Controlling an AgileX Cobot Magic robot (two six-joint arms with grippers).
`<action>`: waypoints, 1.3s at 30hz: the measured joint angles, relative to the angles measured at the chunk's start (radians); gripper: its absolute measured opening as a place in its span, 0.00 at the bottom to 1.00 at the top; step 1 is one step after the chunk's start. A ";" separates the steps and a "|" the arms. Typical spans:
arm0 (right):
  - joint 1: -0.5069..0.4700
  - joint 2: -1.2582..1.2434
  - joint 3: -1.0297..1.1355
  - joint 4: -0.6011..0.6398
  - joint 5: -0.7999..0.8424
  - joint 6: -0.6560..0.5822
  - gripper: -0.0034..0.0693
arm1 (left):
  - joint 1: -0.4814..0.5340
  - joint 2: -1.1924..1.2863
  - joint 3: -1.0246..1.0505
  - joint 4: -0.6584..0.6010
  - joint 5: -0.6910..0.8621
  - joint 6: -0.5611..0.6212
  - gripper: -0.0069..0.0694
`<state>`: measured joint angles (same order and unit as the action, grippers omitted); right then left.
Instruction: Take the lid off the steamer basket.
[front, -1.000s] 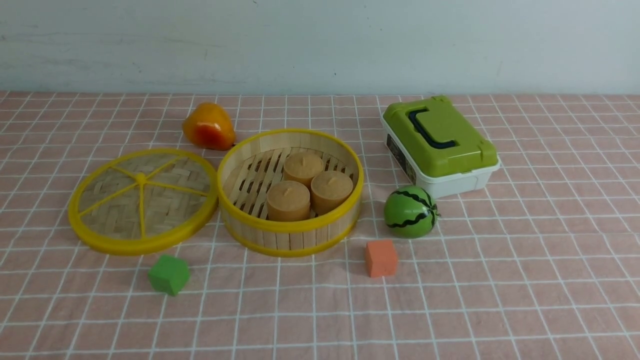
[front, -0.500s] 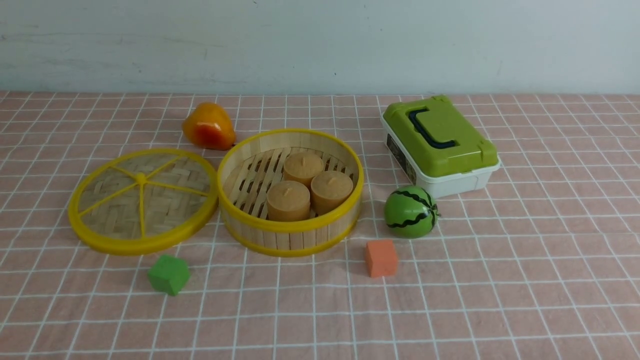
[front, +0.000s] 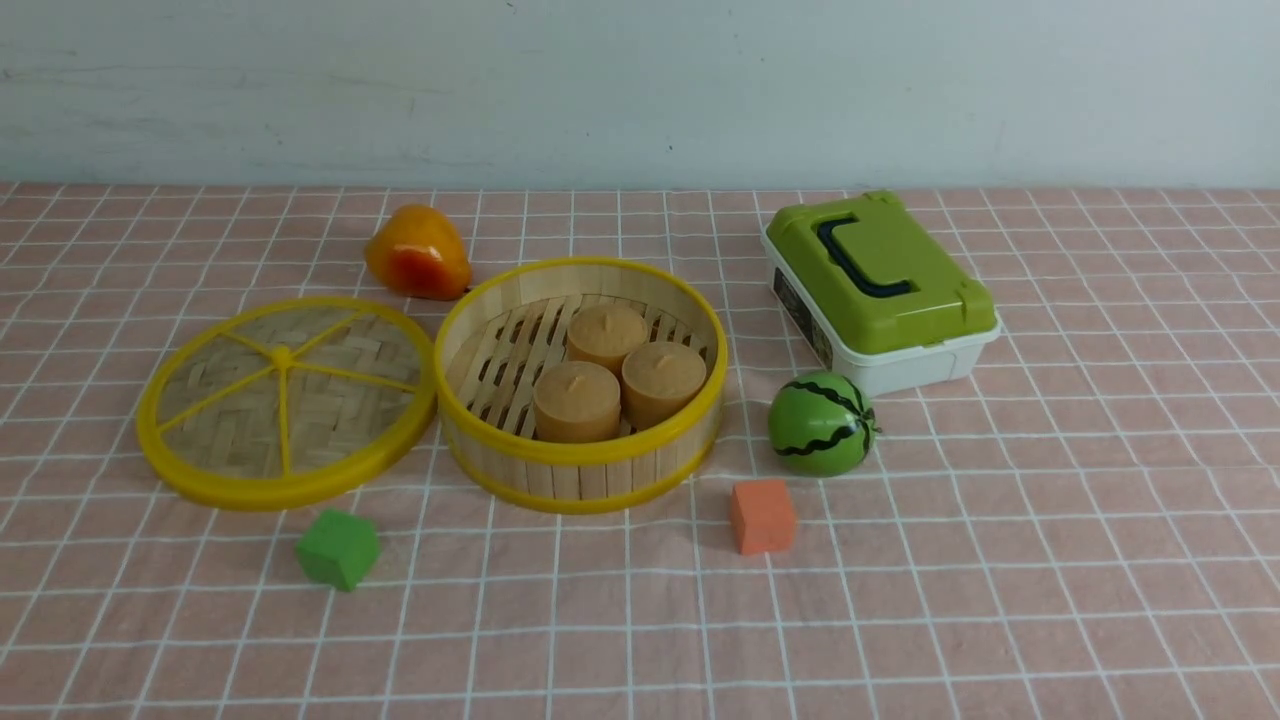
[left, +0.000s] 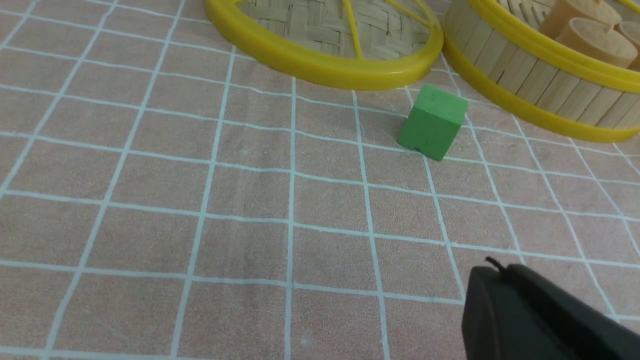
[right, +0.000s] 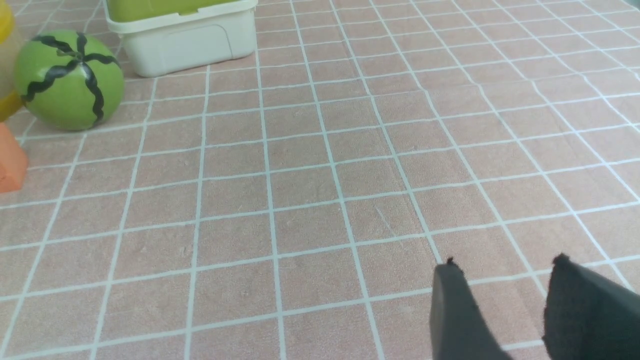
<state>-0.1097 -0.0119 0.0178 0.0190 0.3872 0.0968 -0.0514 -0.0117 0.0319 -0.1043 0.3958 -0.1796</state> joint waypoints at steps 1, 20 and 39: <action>0.000 0.000 0.000 0.000 0.000 0.000 0.38 | 0.000 0.000 0.000 0.000 0.000 0.000 0.07; 0.000 0.000 0.000 0.000 0.000 0.000 0.38 | 0.000 0.000 0.000 0.000 0.000 0.000 0.08; 0.000 0.000 0.000 0.000 0.000 0.000 0.38 | 0.000 0.000 0.000 0.000 0.000 0.000 0.10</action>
<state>-0.1097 -0.0119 0.0178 0.0190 0.3872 0.0968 -0.0514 -0.0117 0.0319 -0.1043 0.3958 -0.1796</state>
